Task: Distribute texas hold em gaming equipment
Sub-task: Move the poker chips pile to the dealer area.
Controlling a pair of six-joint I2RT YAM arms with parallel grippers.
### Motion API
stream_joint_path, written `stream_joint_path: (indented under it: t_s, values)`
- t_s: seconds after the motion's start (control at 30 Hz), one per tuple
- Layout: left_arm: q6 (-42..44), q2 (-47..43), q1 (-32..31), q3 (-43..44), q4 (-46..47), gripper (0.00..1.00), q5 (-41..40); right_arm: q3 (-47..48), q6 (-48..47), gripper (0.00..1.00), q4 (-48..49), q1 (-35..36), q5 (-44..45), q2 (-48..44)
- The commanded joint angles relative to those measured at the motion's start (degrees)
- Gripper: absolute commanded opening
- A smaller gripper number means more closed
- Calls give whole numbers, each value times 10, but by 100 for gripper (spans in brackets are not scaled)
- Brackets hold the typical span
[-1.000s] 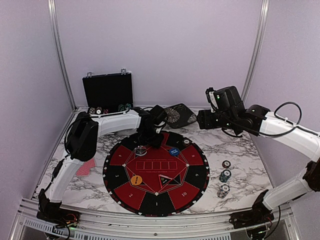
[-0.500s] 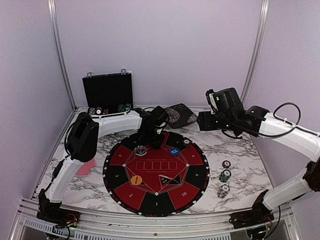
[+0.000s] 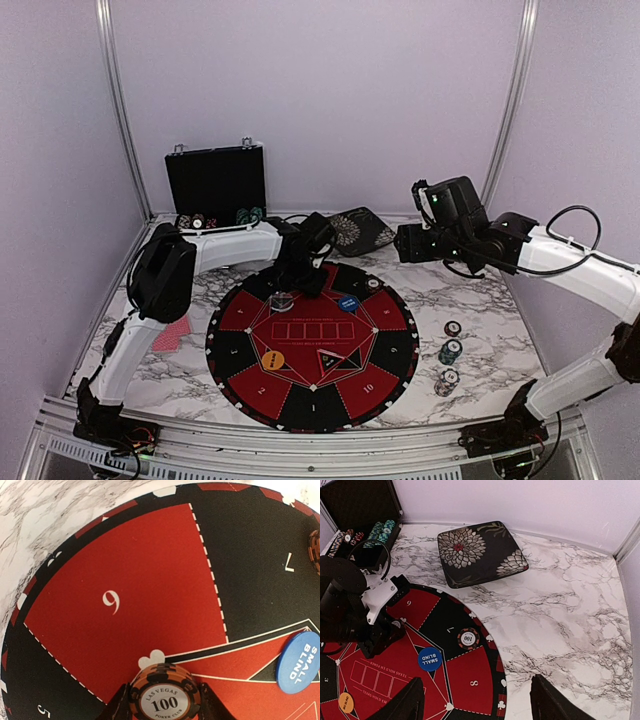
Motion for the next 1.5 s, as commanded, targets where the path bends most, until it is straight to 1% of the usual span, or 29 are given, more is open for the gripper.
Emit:
stream_joint_path:
  t_s: [0.0,0.73,1.47]
  values:
    - [-6,10,28,-37,-28,32,-17,5,6,70,-8,-1,8,-11]
    - [-7,-15,99,-104,-11,31,-31,8,4,70,-6,-1,6,-3]
    - [-11,-26,116,-121,-8,32,-42,8,3,70,-8,-1,6,-1]
